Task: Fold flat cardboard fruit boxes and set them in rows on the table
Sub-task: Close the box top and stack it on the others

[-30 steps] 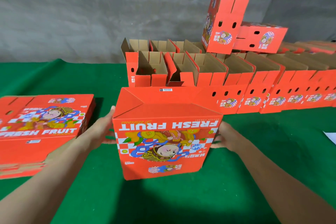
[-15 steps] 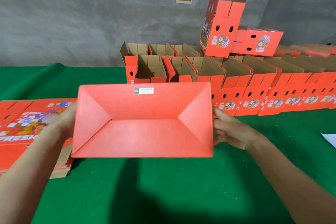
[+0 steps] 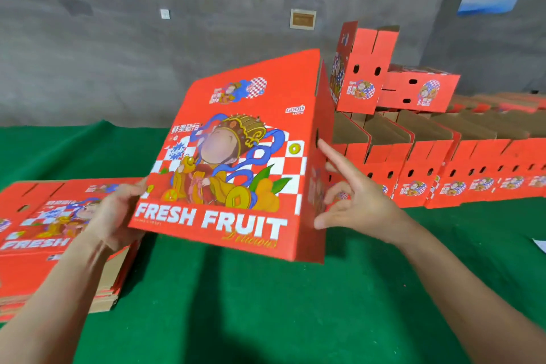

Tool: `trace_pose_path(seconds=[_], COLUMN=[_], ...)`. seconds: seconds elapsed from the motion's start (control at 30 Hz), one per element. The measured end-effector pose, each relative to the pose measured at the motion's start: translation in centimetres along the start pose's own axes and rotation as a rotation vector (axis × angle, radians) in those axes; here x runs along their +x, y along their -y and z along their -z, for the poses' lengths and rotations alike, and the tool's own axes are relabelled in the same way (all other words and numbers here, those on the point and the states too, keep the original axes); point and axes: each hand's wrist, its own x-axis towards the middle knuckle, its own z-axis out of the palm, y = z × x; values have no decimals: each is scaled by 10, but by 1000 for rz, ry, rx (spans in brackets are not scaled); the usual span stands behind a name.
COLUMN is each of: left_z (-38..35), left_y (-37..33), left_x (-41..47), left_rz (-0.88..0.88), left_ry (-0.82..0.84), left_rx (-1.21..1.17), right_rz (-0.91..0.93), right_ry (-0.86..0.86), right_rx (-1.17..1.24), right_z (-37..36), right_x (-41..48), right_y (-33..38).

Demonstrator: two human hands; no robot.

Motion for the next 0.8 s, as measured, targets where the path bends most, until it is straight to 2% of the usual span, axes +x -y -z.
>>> trace_pose_path(seconds=[0.07, 0.2, 0.33, 0.47, 0.5, 0.57, 0.6, 0.63, 0.67, 0.73, 0.8], left_z=[-4, -13, -27, -48, -59, -83, -97, -111, -124, -152, -175], left_y=[5, -3, -20, -38, -43, -52, -55, -54, -49, -35, -25], left_x=[5, 11, 24, 40, 43, 55, 59, 61, 62, 67, 73], left_rz=[22, -65, -248, -405, -440, -492, -449, -349, -245, -108, -64], left_ry=[8, -28, 17, -51, -107, -341, -459, -501, -455, -145, 109], left_rx=[32, 138, 279, 211, 206, 335, 397, 377, 282, 47, -41], right_rz=[64, 87, 63, 117, 137, 182, 195, 206, 223, 277, 296], right_ry=[20, 16, -10, -136, -180, -269, -311, -349, -381, -419, -422], right_rx=[-41, -66, -93, -158, -177, -267, -337, -406, -465, -555, -629], right_z=[-3, -2, 8, 18, 20, 23, 23, 22, 22, 19, 18], right_x=[3, 11, 19, 33, 38, 50, 58, 66, 76, 98, 122], right_y=[4, 9, 18, 32, 35, 43, 47, 50, 52, 54, 53])
